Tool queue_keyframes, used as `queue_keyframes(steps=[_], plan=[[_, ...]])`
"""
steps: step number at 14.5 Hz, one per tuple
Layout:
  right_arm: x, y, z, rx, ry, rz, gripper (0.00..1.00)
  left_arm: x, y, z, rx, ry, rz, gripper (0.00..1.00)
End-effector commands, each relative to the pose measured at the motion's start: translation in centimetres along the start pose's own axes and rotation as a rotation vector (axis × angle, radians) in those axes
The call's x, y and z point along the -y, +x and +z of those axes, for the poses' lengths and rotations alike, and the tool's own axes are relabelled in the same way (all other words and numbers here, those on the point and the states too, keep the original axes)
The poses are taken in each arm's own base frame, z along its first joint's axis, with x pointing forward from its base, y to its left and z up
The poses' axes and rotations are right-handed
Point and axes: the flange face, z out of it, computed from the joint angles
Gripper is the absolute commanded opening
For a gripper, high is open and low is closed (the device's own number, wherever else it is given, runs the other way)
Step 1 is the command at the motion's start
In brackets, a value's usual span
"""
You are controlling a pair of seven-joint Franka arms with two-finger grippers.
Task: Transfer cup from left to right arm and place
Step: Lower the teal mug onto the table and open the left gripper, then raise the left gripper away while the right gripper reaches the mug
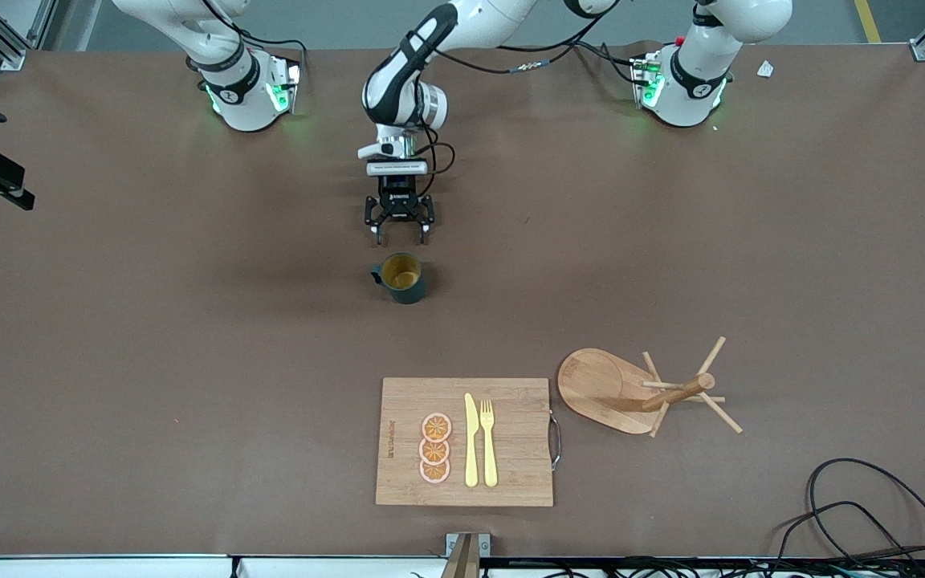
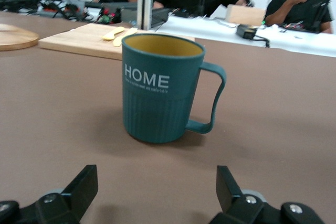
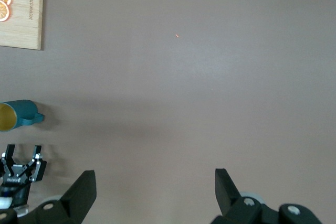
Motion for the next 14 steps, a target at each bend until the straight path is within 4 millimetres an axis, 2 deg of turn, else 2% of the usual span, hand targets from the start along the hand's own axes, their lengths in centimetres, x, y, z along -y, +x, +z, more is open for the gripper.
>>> queue_keyframes(steps=[1, 4, 5, 6, 9, 12, 14], plan=[[-0.6, -0.3, 0.1, 0.001, 0.027, 0.005, 1.0, -2.1, 5.9, -4.0, 0.121, 0.091, -0.024, 0.99], [-0.2, -0.3, 0.3, 0.008, 0.029, -0.002, 1.0, -3.7, 13.7, -7.4, 0.297, 0.181, -0.001, 0.99], [0.2, -0.3, 0.9, 0.02, 0.032, -0.004, 1.0, -4.1, 17.1, -8.4, 0.36, 0.196, -0.002, 0.99], [0.7, -0.2, 2.0, 0.037, 0.036, -0.008, 1.0, -4.1, 20.3, -8.4, 0.408, 0.213, 0.001, 0.99], [4.2, 0.5, 4.7, 0.023, 0.048, 0.026, 1.0, -2.5, 32.4, -6.0, 0.552, 0.253, -0.039, 0.99], [8.4, 1.3, 6.9, 0.007, 0.051, 0.091, 1.0, 1.1, 43.5, -2.4, 0.633, 0.258, -0.084, 0.99], [9.7, 1.3, 9.2, 0.006, 0.053, 0.095, 1.0, 4.4, 49.7, 0.1, 0.723, 0.242, -0.085, 1.0]])
